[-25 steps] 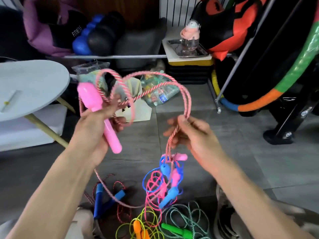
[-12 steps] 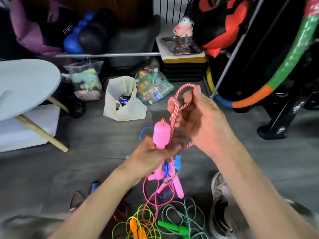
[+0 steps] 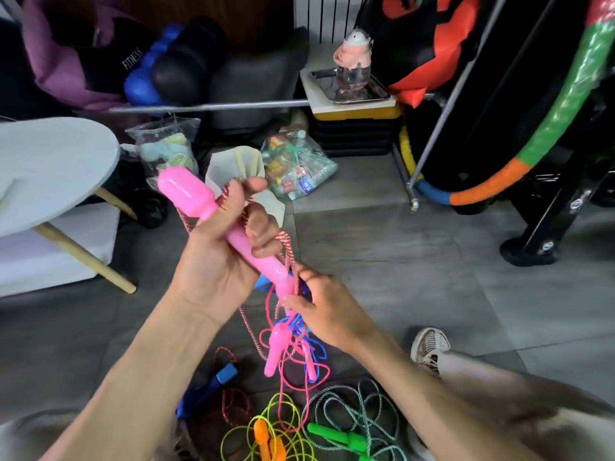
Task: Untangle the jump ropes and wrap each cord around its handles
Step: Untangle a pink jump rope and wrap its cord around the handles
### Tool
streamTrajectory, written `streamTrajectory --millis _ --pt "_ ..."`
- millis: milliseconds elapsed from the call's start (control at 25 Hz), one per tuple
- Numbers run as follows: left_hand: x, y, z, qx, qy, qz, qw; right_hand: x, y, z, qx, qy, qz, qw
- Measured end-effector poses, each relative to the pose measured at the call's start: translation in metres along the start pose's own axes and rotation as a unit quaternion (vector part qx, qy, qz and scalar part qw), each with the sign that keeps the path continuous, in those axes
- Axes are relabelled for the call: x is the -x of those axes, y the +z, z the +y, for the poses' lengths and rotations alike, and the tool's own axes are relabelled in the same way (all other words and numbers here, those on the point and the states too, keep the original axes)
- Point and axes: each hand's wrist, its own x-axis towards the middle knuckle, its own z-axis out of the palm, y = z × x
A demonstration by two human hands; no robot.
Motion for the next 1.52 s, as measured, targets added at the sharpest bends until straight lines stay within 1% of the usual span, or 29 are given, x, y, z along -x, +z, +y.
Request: streamTrajectory --millis 120,160,200,280,320,360,400,440,520,560,600,640,680,720,840,920,960,1000,1080,1120,1160,1200,1240,1280,1320,1360,1400,1440,1520 --pt "-0.005 -0.011 0.014 0.008 0.023 0.051 0.998 -0.006 -0.007 -0.002 0.136 0.007 0.029 0.99" --pt "-0.007 -0.015 0.021 0.004 0.032 0.069 0.997 -0.009 -0.01 0.001 0.119 0.027 0.049 0.991" --pt "-0.007 -0.019 0.028 -0.001 0.043 0.085 0.995 -0.012 -0.016 0.003 0.047 0.06 0.08 0.994" --pt "-0.007 -0.028 0.039 -0.009 0.074 0.116 0.99 -0.017 -0.032 0.007 -0.084 0.117 0.165 0.976" --pt "-0.007 -0.032 0.043 -0.014 0.088 0.136 0.987 -0.019 -0.039 0.01 -0.059 0.101 0.216 0.969" --pt "-0.008 -0.035 0.045 -0.017 0.095 0.158 0.983 -0.019 -0.045 0.013 0.036 0.06 0.261 0.963" --pt "-0.009 -0.037 0.047 -0.016 0.096 0.177 0.979 -0.017 -0.05 0.012 0.123 0.022 0.29 0.949" --pt "-0.01 -0.039 0.048 -0.011 0.092 0.191 0.977 -0.016 -0.054 0.009 0.148 -0.006 0.307 0.94" --pt "-0.012 -0.039 0.047 -0.007 0.074 0.198 0.977 -0.015 -0.064 0.003 0.053 -0.014 0.315 0.948" --pt "-0.011 -0.037 0.045 -0.012 0.06 0.189 0.98 -0.017 -0.07 0.0 -0.063 0.018 0.3 0.952" --pt "-0.011 -0.034 0.041 -0.02 0.041 0.173 0.984 -0.017 -0.076 -0.006 -0.215 0.059 0.263 0.939" --pt "-0.009 -0.029 0.037 -0.031 0.02 0.153 0.988 -0.016 -0.081 -0.013 -0.352 0.1 0.214 0.906" --pt "-0.008 -0.024 0.034 -0.042 -0.001 0.135 0.99 -0.015 -0.085 -0.018 -0.426 0.122 0.173 0.88" --pt "-0.006 -0.019 0.032 -0.058 -0.015 0.12 0.991 -0.012 -0.085 -0.021 -0.428 0.122 0.141 0.884" --pt "-0.002 -0.011 0.029 -0.118 -0.012 0.079 0.99 -0.008 -0.076 -0.017 -0.225 0.042 0.093 0.969" --pt "-0.002 -0.01 0.032 -0.095 0.013 0.044 0.994 -0.009 -0.074 -0.009 -0.097 0.002 0.063 0.993" --pt "-0.003 -0.015 0.037 -0.045 0.033 0.017 0.998 -0.01 -0.073 0.0 -0.006 0.0 0.024 1.0" --pt "-0.005 -0.023 0.045 0.038 0.053 -0.025 0.998 -0.011 -0.072 0.008 0.101 0.018 -0.034 0.994" --pt "-0.01 -0.051 0.069 0.228 0.048 -0.126 0.964 -0.011 -0.07 0.027 0.267 0.111 -0.117 0.95" --pt "-0.011 -0.065 0.083 0.247 0.041 -0.118 0.961 -0.01 -0.068 0.036 0.317 0.167 -0.124 0.925" --pt "-0.011 -0.077 0.095 0.216 0.046 -0.076 0.972 -0.009 -0.066 0.039 0.329 0.2 -0.105 0.917" --pt "-0.012 -0.085 0.101 0.166 0.058 -0.033 0.984 -0.01 -0.066 0.04 0.289 0.21 -0.068 0.931" --pt "-0.012 -0.087 0.102 0.108 0.064 0.01 0.992 -0.013 -0.067 0.035 0.192 0.207 -0.019 0.959" --pt "-0.012 -0.083 0.099 0.048 0.058 0.061 0.995 -0.014 -0.069 0.027 0.034 0.196 0.024 0.98" --pt "-0.011 -0.077 0.089 -0.031 0.052 0.109 0.992 -0.016 -0.073 0.011 -0.153 0.169 0.055 0.972" --pt "-0.011 -0.066 0.075 -0.124 0.043 0.146 0.981 -0.016 -0.08 -0.003 -0.339 0.129 0.066 0.93" --pt "-0.009 -0.053 0.06 -0.21 0.021 0.159 0.964 -0.016 -0.089 -0.019 -0.487 0.09 0.056 0.867" --pt "-0.008 -0.044 0.042 -0.285 -0.003 0.151 0.947 -0.017 -0.098 -0.03 -0.573 0.058 0.038 0.817" --pt "0.001 -0.029 0.005 -0.385 -0.065 0.084 0.917 -0.018 -0.103 -0.047 -0.639 0.011 -0.003 0.769"
